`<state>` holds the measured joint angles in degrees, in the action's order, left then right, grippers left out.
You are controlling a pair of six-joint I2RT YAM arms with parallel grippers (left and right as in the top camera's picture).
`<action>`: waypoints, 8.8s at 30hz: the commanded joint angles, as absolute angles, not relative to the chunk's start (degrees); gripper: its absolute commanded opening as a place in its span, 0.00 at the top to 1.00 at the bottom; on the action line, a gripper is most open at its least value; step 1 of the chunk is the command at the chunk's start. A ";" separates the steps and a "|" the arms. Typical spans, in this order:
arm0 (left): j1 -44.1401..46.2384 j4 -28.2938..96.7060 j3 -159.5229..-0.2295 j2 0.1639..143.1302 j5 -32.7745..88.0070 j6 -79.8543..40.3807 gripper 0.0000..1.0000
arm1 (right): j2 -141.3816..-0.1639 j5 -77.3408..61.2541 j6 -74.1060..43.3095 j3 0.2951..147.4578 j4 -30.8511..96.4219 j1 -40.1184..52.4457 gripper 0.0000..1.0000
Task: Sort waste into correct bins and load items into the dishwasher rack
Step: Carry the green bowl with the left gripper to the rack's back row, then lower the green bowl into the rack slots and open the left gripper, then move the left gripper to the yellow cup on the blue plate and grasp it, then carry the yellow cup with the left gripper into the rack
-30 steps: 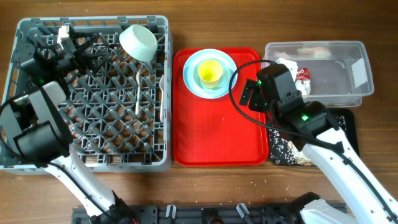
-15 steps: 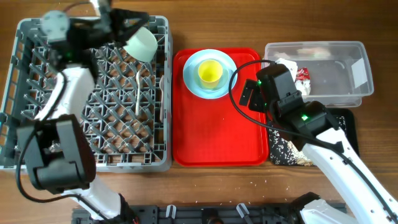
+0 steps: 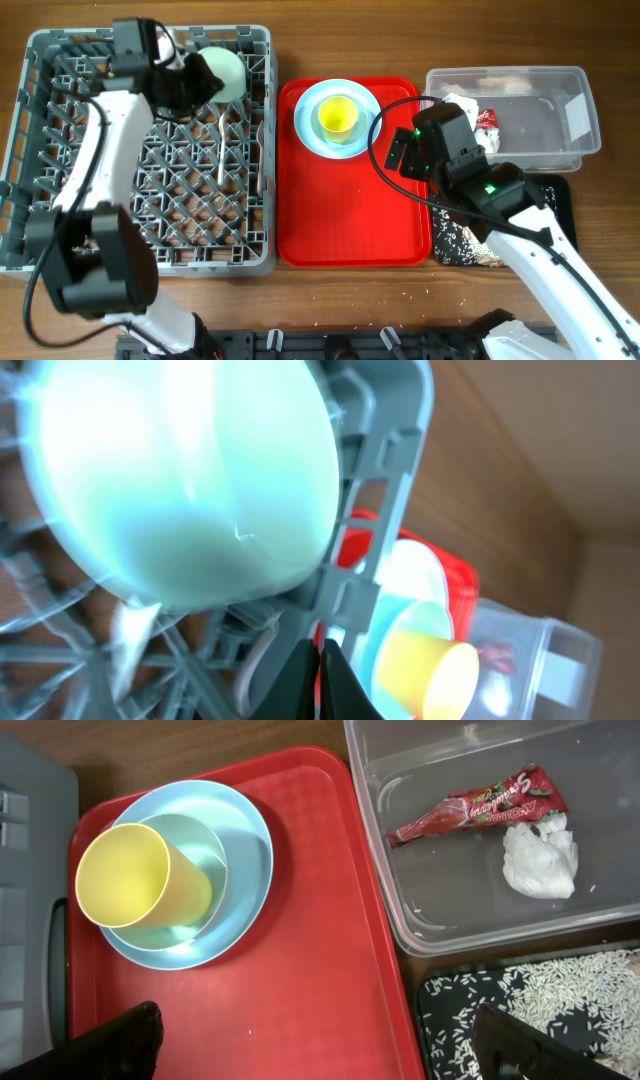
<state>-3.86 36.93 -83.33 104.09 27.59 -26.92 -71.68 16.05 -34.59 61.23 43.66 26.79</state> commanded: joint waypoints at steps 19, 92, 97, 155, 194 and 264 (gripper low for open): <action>5.23 30.11 -90.98 110.13 -8.73 -16.62 0.96 | -71.79 15.94 -34.54 61.49 43.57 26.65 0.00; -7.64 45.76 -90.52 109.49 28.67 -24.60 0.10 | -71.79 15.94 -34.54 61.49 43.57 26.65 0.00; -10.41 42.28 -87.85 110.50 28.99 -24.32 0.10 | -71.79 15.94 -34.54 61.49 43.57 26.65 0.00; -8.34 25.15 -76.93 96.97 17.06 -22.90 0.54 | -71.79 15.92 -34.52 61.49 43.57 26.65 0.00; -3.92 22.26 -76.93 102.63 35.57 -24.21 0.88 | -71.79 15.94 -34.54 61.49 43.57 26.65 0.00; -3.11 44.91 -76.75 109.32 85.97 -8.93 0.96 | -71.79 15.94 -34.54 61.49 43.57 26.65 0.00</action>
<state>-3.01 44.80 -77.10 104.14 76.44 -11.33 -71.68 16.05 -34.61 61.23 43.64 26.79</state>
